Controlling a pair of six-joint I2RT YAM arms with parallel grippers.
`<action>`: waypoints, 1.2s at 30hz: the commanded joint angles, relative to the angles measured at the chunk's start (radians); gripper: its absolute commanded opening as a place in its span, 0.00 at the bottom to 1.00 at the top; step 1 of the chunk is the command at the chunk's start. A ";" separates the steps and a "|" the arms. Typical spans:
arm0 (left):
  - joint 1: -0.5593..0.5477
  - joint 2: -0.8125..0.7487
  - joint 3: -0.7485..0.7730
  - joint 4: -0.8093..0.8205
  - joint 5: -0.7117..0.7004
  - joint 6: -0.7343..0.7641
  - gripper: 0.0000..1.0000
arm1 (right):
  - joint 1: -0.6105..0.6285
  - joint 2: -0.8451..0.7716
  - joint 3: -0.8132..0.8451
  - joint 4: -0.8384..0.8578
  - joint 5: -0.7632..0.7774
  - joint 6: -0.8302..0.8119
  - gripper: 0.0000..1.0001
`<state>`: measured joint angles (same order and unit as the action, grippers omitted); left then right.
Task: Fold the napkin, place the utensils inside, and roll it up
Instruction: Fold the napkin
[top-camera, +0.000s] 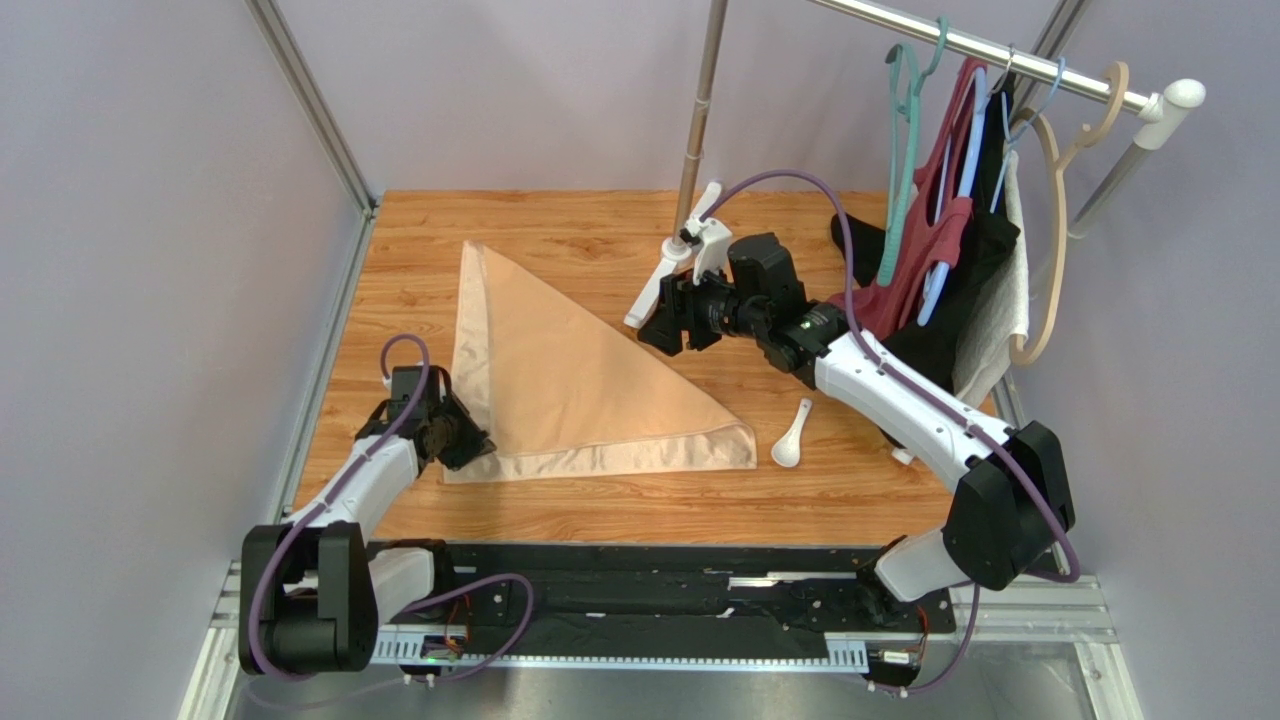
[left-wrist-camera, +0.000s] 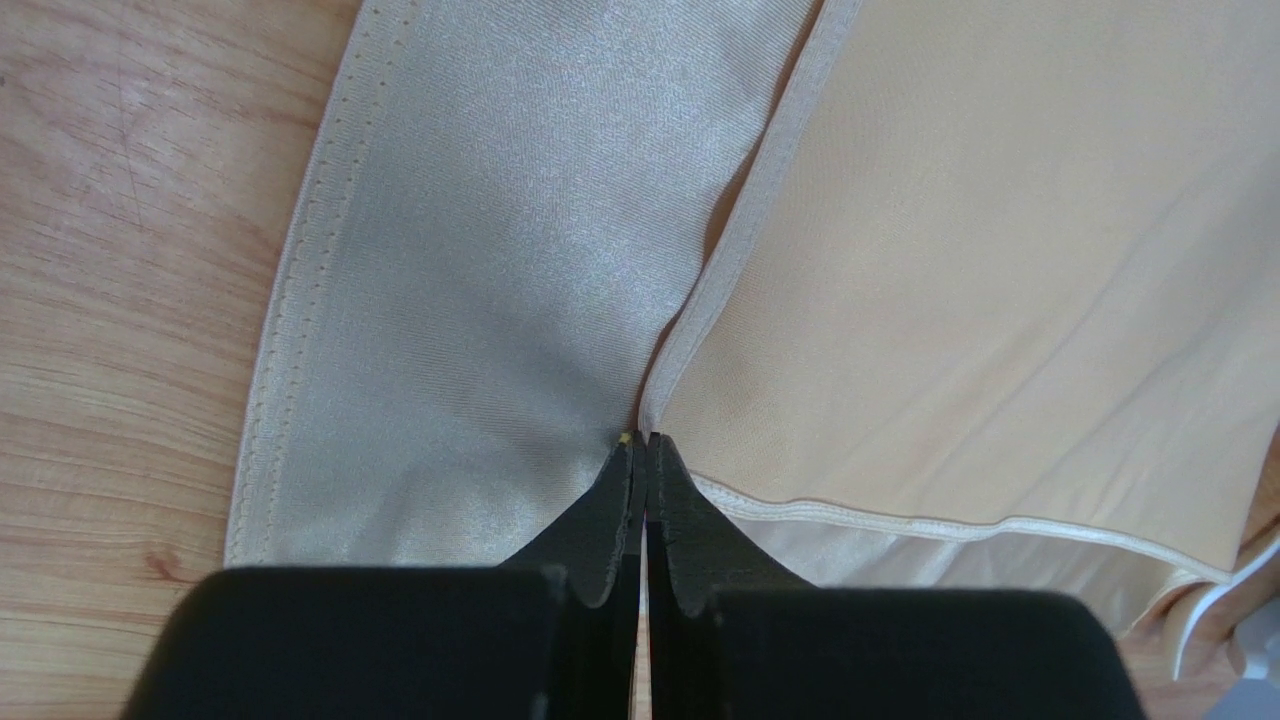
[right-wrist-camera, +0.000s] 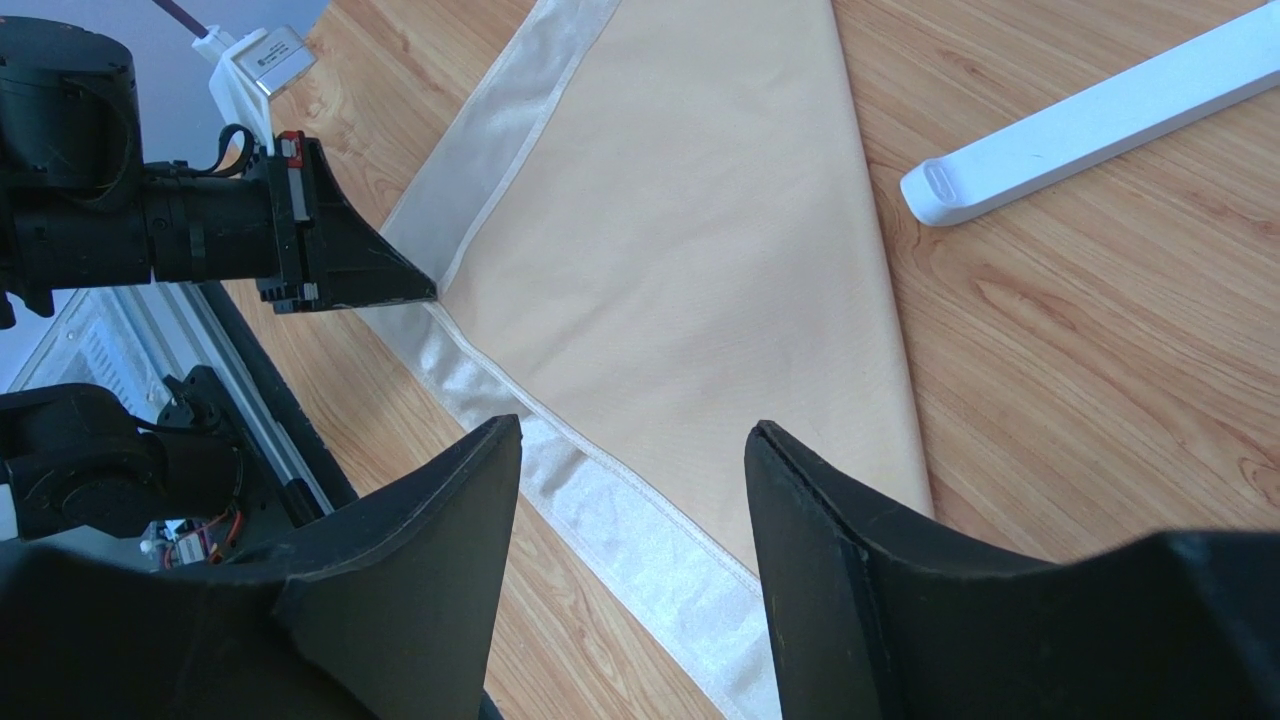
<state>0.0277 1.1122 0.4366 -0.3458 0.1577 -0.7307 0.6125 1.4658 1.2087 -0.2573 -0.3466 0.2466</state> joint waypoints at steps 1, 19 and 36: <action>0.000 -0.011 0.007 0.028 0.019 -0.007 0.00 | -0.011 -0.025 -0.008 0.006 0.020 -0.004 0.61; 0.044 -0.259 0.070 -0.242 -0.210 -0.029 0.00 | -0.076 -0.096 -0.064 0.001 0.028 -0.012 0.61; 0.112 -0.380 0.021 -0.329 -0.262 -0.119 0.00 | -0.105 -0.151 -0.093 0.000 0.024 -0.010 0.61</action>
<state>0.1310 0.7513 0.4679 -0.6449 -0.0738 -0.8097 0.5152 1.3602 1.1255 -0.2802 -0.3256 0.2455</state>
